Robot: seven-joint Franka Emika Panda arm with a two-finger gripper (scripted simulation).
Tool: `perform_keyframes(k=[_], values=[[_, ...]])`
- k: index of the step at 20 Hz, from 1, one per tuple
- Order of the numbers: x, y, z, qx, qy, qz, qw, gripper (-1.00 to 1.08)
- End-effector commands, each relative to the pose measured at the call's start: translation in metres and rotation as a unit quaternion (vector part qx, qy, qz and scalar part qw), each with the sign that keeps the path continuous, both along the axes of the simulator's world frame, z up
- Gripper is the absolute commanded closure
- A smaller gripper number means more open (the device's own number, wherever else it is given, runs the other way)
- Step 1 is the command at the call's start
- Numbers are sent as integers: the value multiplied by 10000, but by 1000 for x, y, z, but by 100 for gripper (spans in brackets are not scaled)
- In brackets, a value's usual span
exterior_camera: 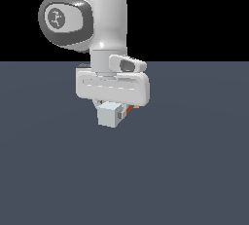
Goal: Insert the peg into the horizontal hole in a box.
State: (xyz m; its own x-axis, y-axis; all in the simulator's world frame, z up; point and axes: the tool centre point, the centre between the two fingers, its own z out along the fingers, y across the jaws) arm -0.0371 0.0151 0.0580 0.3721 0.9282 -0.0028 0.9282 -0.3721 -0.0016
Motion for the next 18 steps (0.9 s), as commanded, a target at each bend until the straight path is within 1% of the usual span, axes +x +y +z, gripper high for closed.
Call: perform_keyframes(k=[1, 5, 9, 13, 18], values=[[12, 12, 7, 1, -16, 416, 9991, 108], [22, 28, 13, 5, -15, 898, 9960, 108], [27, 39, 16, 9, -13, 1203, 9927, 108], [29, 44, 18, 11, -12, 1333, 9911, 108], [28, 44, 16, 12, 8, 1333, 9911, 108]])
